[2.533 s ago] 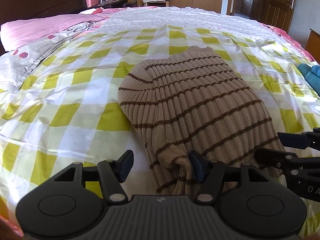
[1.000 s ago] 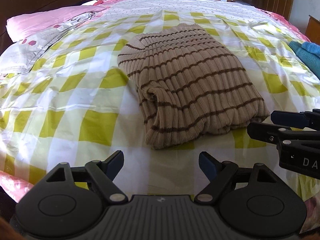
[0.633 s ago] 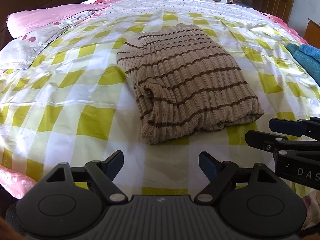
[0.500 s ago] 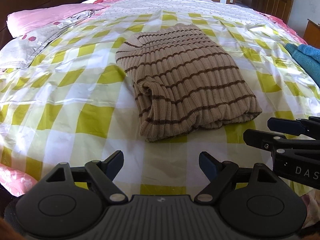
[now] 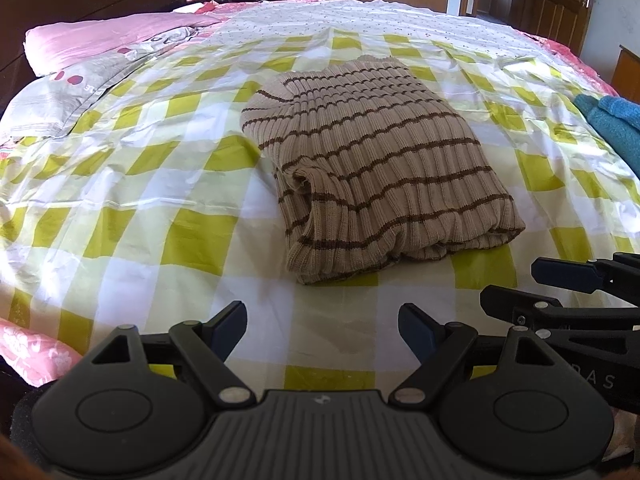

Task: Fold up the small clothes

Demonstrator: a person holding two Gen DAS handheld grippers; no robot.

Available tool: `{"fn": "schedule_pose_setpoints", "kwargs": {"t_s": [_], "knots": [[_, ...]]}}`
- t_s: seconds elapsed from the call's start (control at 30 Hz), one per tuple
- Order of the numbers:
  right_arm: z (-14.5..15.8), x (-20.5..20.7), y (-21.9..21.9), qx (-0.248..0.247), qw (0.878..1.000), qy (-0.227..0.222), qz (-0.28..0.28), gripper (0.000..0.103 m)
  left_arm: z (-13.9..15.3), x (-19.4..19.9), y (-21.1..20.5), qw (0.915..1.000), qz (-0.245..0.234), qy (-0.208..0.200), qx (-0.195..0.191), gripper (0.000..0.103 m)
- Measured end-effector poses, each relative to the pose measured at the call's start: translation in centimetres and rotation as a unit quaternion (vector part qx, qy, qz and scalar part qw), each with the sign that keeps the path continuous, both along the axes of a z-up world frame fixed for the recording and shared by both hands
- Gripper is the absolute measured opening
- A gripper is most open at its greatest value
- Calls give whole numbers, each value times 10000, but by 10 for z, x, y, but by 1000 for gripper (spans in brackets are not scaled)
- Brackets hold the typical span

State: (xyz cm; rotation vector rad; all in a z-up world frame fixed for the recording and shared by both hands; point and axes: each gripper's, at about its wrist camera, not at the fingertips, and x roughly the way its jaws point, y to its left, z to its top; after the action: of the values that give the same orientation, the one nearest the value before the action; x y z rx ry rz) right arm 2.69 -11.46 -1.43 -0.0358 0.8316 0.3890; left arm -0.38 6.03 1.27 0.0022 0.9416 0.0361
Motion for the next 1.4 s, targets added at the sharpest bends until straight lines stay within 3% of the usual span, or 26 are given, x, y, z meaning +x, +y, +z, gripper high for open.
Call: {"fn": "schedule_pose_setpoints", "kwargs": {"t_s": [1.4], "knots": [[-4,-5,2,-51,10000,31,0,55,-1,-8,-5,9994,2,-223,281,88]]}}
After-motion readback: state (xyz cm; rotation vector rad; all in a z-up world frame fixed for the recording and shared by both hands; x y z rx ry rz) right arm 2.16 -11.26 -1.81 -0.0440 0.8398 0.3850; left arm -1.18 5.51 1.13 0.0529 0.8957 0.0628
